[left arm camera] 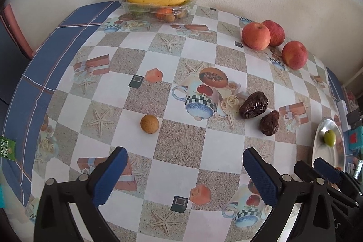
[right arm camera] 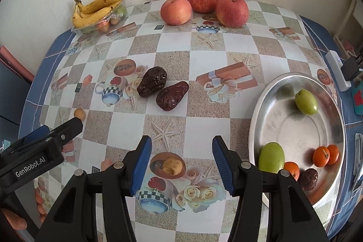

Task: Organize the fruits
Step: 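Withdraw both tools from the plate toward the small round brown fruits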

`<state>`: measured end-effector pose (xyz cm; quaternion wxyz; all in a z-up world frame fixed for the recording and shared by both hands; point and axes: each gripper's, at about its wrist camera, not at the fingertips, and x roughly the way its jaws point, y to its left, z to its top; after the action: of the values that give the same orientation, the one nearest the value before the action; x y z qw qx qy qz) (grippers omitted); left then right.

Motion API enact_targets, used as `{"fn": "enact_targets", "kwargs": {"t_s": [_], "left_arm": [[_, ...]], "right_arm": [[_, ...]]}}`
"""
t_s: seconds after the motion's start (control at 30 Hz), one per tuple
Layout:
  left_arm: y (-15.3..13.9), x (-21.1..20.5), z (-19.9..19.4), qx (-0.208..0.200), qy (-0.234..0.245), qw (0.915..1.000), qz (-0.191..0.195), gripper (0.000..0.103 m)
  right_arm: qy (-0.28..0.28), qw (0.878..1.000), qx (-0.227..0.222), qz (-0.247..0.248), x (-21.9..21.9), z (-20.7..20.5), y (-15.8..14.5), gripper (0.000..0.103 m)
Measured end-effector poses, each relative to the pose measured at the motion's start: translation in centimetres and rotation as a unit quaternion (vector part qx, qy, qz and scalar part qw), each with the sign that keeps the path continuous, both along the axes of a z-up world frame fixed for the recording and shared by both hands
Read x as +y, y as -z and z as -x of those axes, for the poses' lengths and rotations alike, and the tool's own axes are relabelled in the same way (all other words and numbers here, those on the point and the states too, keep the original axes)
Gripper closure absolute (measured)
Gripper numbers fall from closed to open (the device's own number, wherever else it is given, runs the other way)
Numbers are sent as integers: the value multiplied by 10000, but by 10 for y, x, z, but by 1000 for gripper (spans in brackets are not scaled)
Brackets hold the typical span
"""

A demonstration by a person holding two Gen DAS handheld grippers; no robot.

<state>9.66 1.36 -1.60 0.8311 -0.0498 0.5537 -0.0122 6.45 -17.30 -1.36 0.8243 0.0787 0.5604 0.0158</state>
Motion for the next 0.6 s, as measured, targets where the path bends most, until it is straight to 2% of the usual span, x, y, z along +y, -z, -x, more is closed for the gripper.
{"fn": "enact_targets", "kwargs": {"t_s": [0.07, 0.17, 0.2, 0.37, 0.6], "left_arm": [[2, -1, 0, 14, 26, 10000, -49, 0], [8, -1, -1, 64, 26, 9998, -189, 0], [11, -1, -2, 95, 19, 9996, -259, 0], [26, 6, -7, 352, -100, 9981, -497, 0], [27, 13, -9, 409, -164, 9982, -417, 0]], "right_arm": [[31, 10000, 51, -10, 0, -1, 3, 44], [129, 9998, 149, -31, -3, -2, 10, 20], [158, 9997, 177, -41, -3, -2, 13, 18], [191, 9993, 310, 53, -3, -2, 25, 17], [-103, 9987, 485, 94, 9, -4, 34, 17]]}}
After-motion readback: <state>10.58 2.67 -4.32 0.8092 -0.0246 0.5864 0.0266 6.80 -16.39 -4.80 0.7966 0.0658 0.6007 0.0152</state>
